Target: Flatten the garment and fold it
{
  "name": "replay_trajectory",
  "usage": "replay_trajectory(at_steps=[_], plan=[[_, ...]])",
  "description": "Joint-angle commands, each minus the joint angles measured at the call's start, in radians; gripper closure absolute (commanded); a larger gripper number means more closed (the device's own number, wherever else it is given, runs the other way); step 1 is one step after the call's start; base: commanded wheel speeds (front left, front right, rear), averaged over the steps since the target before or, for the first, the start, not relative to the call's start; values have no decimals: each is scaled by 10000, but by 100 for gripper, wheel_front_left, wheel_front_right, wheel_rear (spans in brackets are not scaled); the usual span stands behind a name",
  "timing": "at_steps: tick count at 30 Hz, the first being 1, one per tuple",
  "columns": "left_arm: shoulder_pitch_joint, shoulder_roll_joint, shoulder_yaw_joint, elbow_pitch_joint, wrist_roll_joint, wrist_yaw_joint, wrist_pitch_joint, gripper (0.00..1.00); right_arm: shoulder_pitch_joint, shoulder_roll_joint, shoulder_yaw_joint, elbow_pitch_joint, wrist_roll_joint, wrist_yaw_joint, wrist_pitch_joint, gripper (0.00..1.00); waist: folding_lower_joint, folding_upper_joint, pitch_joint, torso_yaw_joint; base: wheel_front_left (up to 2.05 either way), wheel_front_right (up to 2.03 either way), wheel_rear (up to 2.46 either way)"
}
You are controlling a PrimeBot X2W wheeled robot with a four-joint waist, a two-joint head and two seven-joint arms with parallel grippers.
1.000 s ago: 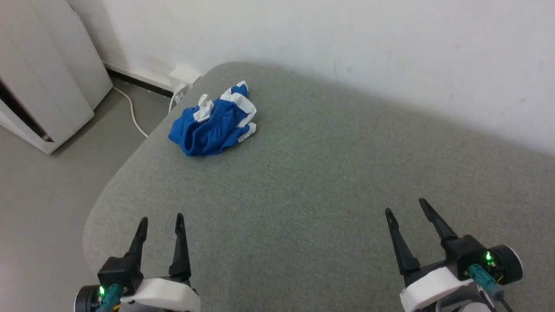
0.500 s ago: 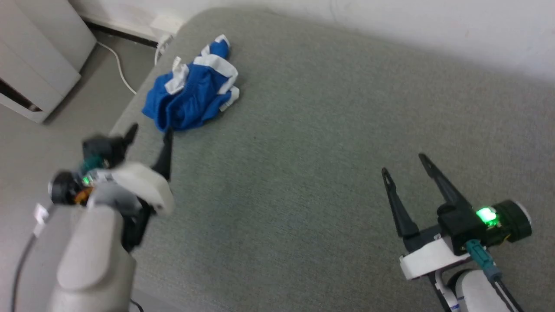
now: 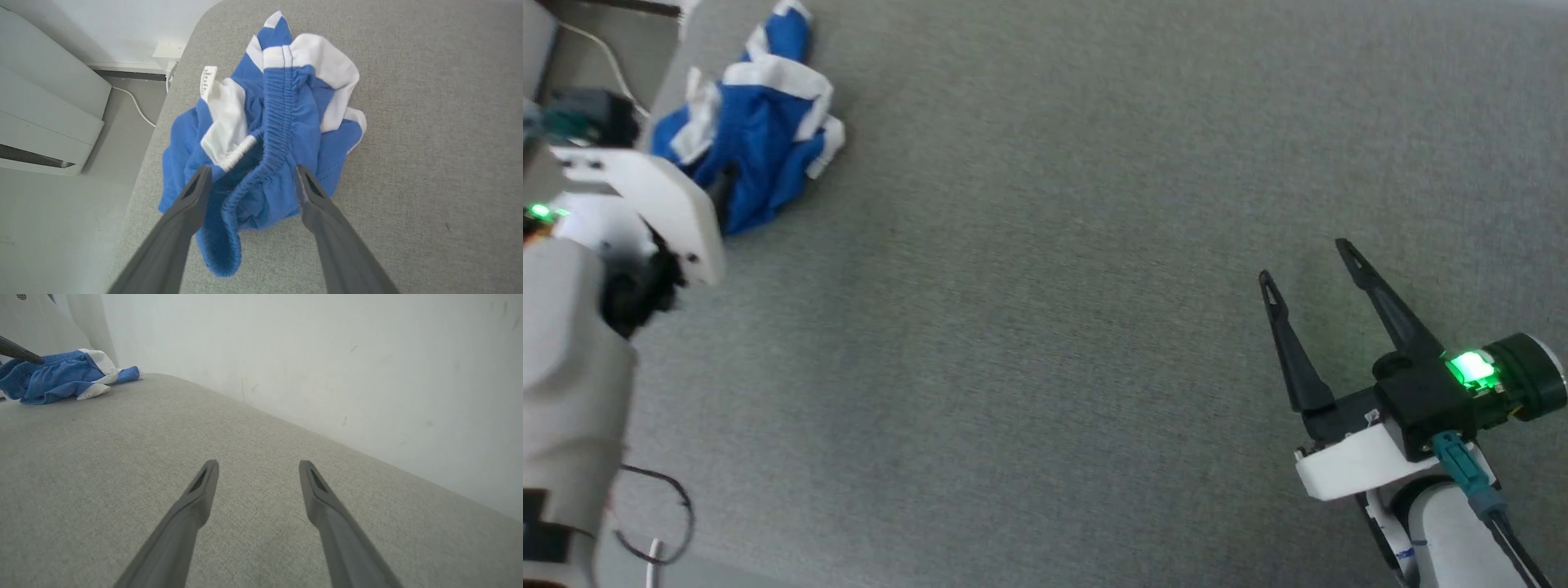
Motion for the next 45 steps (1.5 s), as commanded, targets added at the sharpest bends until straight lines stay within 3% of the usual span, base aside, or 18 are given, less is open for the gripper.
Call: replay_trajectory(at_steps=[1, 13, 14, 15, 18, 22, 29, 33, 39, 45], plan=[[-290, 277, -174, 102, -266, -62, 145, 0, -204, -25, -81, -112, -79, -9, 27, 0, -2, 0, 866, -805, 0, 0, 0], [-846, 1867, -1711, 961, -3291, -64, 2765, 0, -399, 196, 125, -98, -68, -9, -170, 0, -2, 0, 1571, -1454, 0, 0, 0], [-790, 1906, -1820, 951, -3535, -64, 2960, 64, -415, 218, 117, -50, -70, -9, -197, 0, -2, 0, 1547, -1472, 0, 0, 0], [-733, 1942, -1918, 927, -3770, -64, 3139, 100, -423, 239, 100, 9, -67, -9, -226, 0, -2, 0, 1498, -1477, 0, 0, 0], [-627, 2090, -2074, 786, -4349, -64, 3272, 100, -433, 296, 35, 202, -36, -9, -311, 0, -2, 0, 1278, -1461, 0, 0, 0], [-656, 2292, -2043, 702, -4756, -64, 2457, 100, -447, 359, -6, 541, 24, -9, -443, 0, -2, 0, 686, -1421, 0, 0, 0], [-913, 2716, -2084, 684, -4424, -65, -341, 100, -254, 475, -153, 1312, 303, -9, -645, 0, -2, 0, -926, -1365, 0, 0, 0], [-1169, 2838, -2227, 541, -4085, -65, -1861, 100, -33, 535, -1044, 1692, 427, -9, -697, 0, -2, 0, -1887, -1336, 0, 0, 0], [-1344, 2650, -2546, -107, -3696, -65, -3508, 100, 300, 548, -1561, 2089, 851, -9, -741, 0, -2, 0, -3231, -1417, 0, 0, 0], [-1031, 2225, -2708, -1126, -3543, 41, -4310, 100, 683, 549, -1960, 2271, 1008, -9, -757, 0, -2, 0, -4172, -1680, 0, 0, 0]])
